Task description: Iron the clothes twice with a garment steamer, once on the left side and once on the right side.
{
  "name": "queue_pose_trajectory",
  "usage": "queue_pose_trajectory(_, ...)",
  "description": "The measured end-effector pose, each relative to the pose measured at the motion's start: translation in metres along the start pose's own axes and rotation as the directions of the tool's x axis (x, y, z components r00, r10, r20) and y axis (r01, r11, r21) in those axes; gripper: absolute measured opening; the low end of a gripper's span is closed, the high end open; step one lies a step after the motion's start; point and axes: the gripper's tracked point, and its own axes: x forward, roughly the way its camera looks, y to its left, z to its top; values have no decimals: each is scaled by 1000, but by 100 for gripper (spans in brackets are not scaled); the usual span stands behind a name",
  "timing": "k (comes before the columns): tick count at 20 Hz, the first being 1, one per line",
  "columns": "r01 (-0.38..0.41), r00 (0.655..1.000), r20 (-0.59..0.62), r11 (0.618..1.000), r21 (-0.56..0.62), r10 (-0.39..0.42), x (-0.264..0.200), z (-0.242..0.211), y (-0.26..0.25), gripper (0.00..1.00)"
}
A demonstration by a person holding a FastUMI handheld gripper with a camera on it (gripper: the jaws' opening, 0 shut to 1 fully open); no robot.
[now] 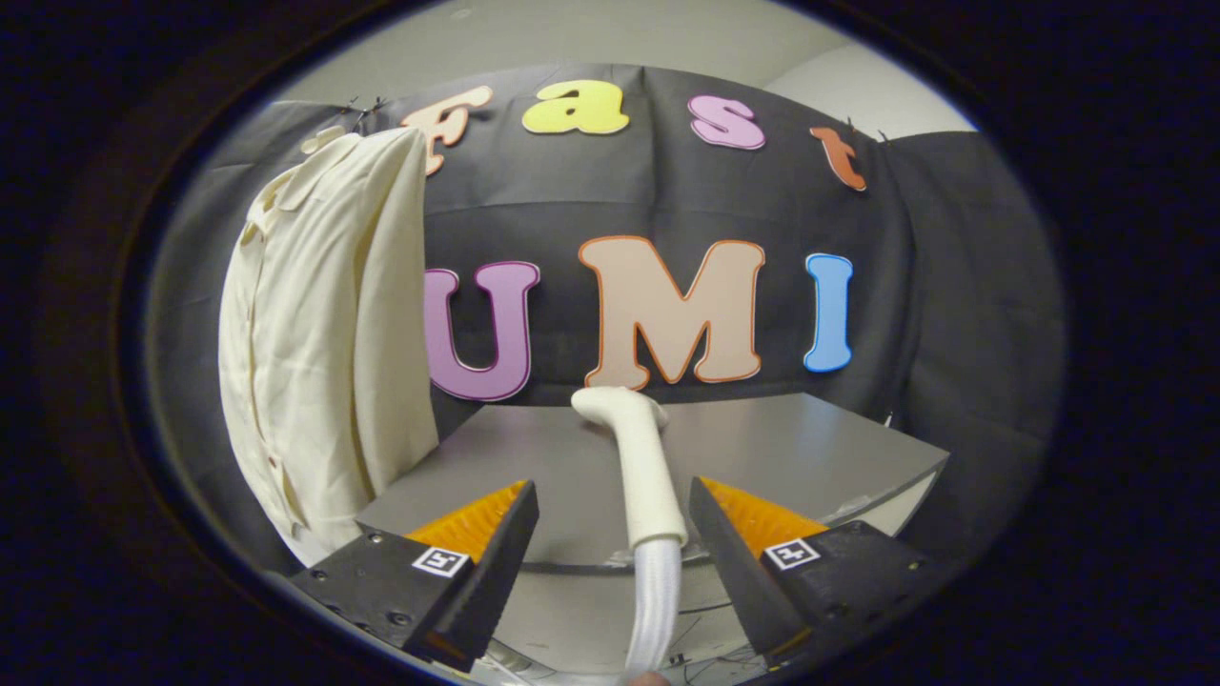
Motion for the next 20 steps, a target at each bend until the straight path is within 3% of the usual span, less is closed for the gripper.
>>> queue_pose_trajectory(3, 0, 999, -38, 1000, -23, -1, 30, -3, -8, 95)
queue_pose_trajectory(7, 0, 992, -123, 999, -54, -7, 58, -17, -15, 82)
queue_pose_trajectory(10, -9, 986, -169, 997, -73, -4, 67, -30, -13, 60)
queue_pose_trajectory(14, -2, 978, -209, 1000, -26, -4, 66, -33, -14, 41)
queue_pose_trajectory(17, -1, 973, -231, 1000, -1, 1, 74, -33, -14, 40)
queue_pose_trajectory(20, -19, 966, -259, 999, -48, 6, 71, -33, -13, 37)
